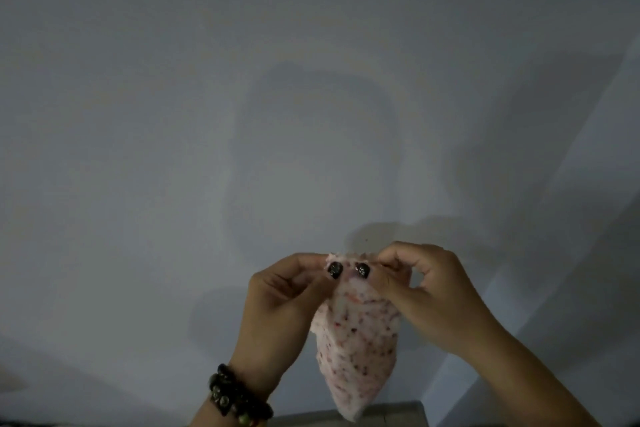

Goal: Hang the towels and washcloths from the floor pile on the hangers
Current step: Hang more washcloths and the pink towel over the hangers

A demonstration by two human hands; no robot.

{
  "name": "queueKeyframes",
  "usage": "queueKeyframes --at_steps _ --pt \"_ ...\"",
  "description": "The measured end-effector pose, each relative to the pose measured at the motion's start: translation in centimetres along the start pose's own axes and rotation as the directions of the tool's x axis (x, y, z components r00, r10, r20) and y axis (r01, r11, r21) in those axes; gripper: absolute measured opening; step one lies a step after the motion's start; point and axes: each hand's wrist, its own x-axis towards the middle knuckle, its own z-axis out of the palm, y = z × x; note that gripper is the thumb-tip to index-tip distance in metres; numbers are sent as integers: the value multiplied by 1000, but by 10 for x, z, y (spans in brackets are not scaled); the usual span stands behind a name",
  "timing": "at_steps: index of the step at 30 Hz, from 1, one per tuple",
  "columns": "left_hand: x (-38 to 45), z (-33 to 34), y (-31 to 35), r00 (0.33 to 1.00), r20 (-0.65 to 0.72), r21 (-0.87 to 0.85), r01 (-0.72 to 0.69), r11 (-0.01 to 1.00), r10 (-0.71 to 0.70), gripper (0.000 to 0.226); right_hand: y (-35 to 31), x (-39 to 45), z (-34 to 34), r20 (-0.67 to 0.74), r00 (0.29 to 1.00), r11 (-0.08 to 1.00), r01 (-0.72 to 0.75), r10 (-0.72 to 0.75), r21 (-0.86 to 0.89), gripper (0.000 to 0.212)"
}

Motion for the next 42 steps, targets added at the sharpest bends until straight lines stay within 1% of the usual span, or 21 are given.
queueKeyframes --at_steps 2,3,6,7,10,12,14,16,18,20,21,24,26,28,30,31,32,34,36,39,42 --pt "7 -5 6 1000 -21 39 -23 999 24 19 8 3 -9 77 996 989 54 -43 -140 36" --pt "12 -9 8 999 -22 83 -35 996 37 16 11 6 -13 88 993 969 99 -81 -226 37" --pt "26 -16 13 999 -14 365 -30 931 38 6 15 17 -26 78 969 862 243 -233 -444 26" --pt "30 -17 14 999 -25 408 -16 913 29 8 12 21 -29 82 958 833 278 -273 -479 22" --pt "33 -16 24 993 8 222 116 968 -121 14 -6 26 -37 47 926 774 339 -374 -535 12" --pt "35 -11 31 992 10 197 120 973 -124 14 -14 27 -44 4 923 755 317 -384 -574 22" --pt "38 -4 37 999 4 229 47 972 -49 13 -20 29 -48 -30 960 761 201 -278 -617 45" --pt "41 4 45 999 32 261 -14 965 5 14 -24 36 -52 -54 987 760 82 -152 -645 57" --pt "45 11 54 997 67 304 -63 951 44 15 -29 46 -56 -80 981 738 77 -175 -670 45" --pt "52 17 65 992 83 336 -116 935 94 17 -38 56 -62 -121 940 697 147 -320 -702 19" --pt "55 20 72 988 88 347 -147 926 124 18 -44 61 -64 -142 914 666 163 -379 -728 13" --pt "66 32 98 968 100 335 -252 908 231 16 -62 74 -74 -226 862 604 111 -454 -790 15" --pt "72 41 119 941 125 317 -337 886 314 14 -71 84 -81 -318 834 653 66 -451 -754 16" --pt "78 50 141 906 154 321 -424 847 395 12 -76 93 -85 -442 790 786 78 -424 -614 14" --pt "84 58 163 869 183 331 -494 804 459 11 -85 97 -84 -576 777 962 139 -253 -235 10" --pt "86 62 174 854 194 335 -520 785 483 10 -91 96 -80 -602 782 982 190 -160 -14 8" --pt "88 65 184 839 205 340 -544 767 504 10 -98 96 -75 -617 778 956 256 -117 141 6" --pt "91 72 204 811 221 356 -585 729 542 11 -107 98 -67 -651 747 891 381 -138 248 4" --pt "93 78 221 789 226 380 -612 694 572 12 -114 102 -62 -666 719 842 472 -197 262 5" --pt "97 81 241 765 234 406 -637 655 600 13 -121 114 -71 -673 678 838 521 -293 160 11" --pt "104 78 254 769 209 402 -630 664 604 15 -126 127 -97 -651 525 801 552 -549 -231 13"
